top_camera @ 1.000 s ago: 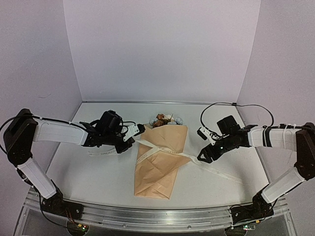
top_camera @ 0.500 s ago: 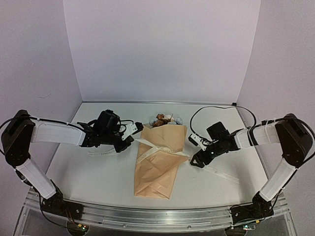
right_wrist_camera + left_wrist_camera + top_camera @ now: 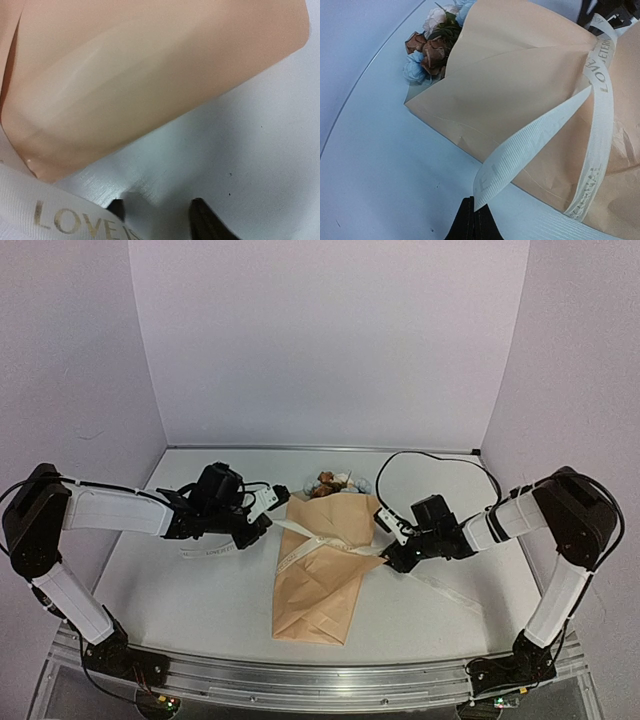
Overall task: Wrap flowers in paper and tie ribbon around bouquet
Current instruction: Pick up the right side of the half-tied ribbon from the folded bouquet, then tie the half-tied ribbon at the center of the board.
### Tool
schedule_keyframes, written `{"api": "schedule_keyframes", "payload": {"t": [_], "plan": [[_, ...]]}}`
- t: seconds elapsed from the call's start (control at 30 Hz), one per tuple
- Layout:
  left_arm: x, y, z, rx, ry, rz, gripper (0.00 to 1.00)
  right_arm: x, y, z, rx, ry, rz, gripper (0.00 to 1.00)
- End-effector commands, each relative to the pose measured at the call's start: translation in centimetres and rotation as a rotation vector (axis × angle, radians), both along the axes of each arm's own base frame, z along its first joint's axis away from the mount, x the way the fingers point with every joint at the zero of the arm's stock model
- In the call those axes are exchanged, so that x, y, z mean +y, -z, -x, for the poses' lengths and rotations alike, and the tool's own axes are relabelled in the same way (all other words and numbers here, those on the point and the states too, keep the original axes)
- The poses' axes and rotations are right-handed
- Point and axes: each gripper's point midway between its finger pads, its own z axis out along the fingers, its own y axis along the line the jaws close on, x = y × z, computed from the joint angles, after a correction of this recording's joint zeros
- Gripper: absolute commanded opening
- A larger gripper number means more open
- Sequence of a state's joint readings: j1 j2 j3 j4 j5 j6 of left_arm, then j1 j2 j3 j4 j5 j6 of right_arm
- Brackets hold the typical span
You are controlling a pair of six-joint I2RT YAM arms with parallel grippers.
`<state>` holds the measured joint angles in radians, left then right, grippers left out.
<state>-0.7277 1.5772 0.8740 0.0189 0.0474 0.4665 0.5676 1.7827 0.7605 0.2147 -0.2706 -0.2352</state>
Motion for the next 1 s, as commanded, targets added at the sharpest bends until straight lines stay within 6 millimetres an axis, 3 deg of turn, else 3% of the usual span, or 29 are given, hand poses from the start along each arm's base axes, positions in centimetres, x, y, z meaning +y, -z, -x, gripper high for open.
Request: {"api": "schedule_keyframes", "payload": {"t": [0.0, 0.03, 0.1, 0.27, 0.47, 0.7, 0.8, 0.9, 0.97], "plan": [[1.2, -1.5, -2.0, -0.032, -0.170, 0.078, 0.00, -1.6, 0.0, 0.8, -0.012, 0.072, 0.017, 0.07], [1.8, -1.3, -2.2, -0.013, -0.229, 0.090, 0.00, -2.3, 0.2, 0.9, -0.014, 0.103, 0.034, 0.00], [2.7, -0.8, -2.4, 0.030, -0.327, 0.117, 0.00, -4.0, 0.0, 1.0, -0.023, 0.185, 0.067, 0.00], [8.1, 1.6, -3.2, 0.175, -0.728, 0.157, 0.00, -10.5, 0.0, 3.1, 0.085, 0.453, 0.250, 0.00], [17.8, 5.4, -4.3, 0.535, -1.178, 0.337, 0.00, -16.4, -0.2, 5.2, 0.313, 0.912, 0.071, 0.00], [25.1, 6.7, -2.8, 0.720, -1.447, 0.636, 0.00, -22.7, -1.3, 7.1, 0.312, 1.261, 0.004, 0.00], [26.4, 7.0, -1.8, 0.762, -1.480, 0.736, 0.00, -24.6, -1.8, 7.8, 0.335, 1.363, -0.039, 0.00], [26.8, 7.4, -1.1, 0.760, -1.488, 0.696, 0.00, -25.1, -2.8, 7.8, 0.360, 1.388, -0.061, 0.00], [28.1, 7.6, -0.6, 0.737, -1.534, 0.685, 0.00, -25.6, -3.4, 7.6, 0.352, 1.406, -0.067, 0.00]]}}
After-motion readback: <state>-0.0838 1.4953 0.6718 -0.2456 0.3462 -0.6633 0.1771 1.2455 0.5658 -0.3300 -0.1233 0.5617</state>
